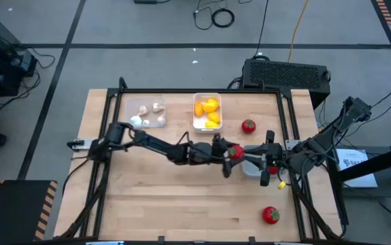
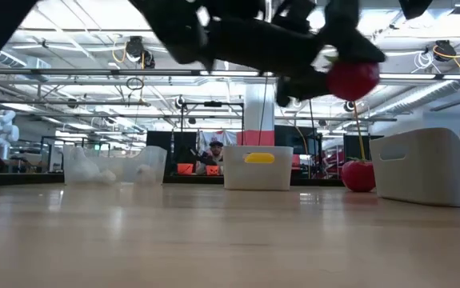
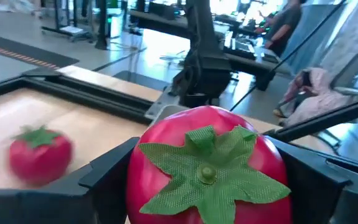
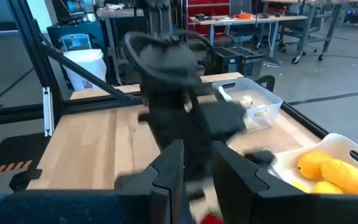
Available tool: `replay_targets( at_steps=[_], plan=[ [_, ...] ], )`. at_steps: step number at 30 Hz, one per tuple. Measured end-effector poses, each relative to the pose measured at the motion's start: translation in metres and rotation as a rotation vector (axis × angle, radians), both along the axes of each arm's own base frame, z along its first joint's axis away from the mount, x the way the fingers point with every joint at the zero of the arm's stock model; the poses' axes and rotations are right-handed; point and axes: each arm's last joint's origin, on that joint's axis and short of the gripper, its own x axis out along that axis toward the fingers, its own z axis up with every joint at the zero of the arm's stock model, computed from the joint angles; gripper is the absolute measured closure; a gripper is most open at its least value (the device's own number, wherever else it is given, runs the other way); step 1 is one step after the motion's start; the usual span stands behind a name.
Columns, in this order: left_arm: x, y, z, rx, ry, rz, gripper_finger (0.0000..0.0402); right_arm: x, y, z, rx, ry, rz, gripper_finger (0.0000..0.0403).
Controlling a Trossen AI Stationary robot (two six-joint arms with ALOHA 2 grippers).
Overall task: Sort produce into baskets
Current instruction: Put the tomato into the gray bin
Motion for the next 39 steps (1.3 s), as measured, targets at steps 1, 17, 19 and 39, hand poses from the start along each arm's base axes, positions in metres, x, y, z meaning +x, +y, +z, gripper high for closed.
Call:
replay_targets(
  at_steps=[1,17,19,39],
  plan=[
    [0.007,0.001,-0.003,-0.002,-0.005,-0.01,0.0087,0.0,0.0,0.0,-0.005,-0.001,0.001,0.0328],
    [0.087,-0.003,-0.038,-0.015,-0.102,-0.09,0.0082,0.001,0.001,0.004,-0.043,-0.021,0.017,0.0328],
    [0.087,-0.002,-0.038,-0.013,-0.1,-0.073,0.0075,0.001,0.001,0.004,-0.045,-0.02,0.015,0.0328],
    [0.086,-0.006,-0.035,0.084,-0.085,-0.052,0.001,0.001,0.001,0.004,-0.037,-0.021,0.018,0.0328]
  ],
)
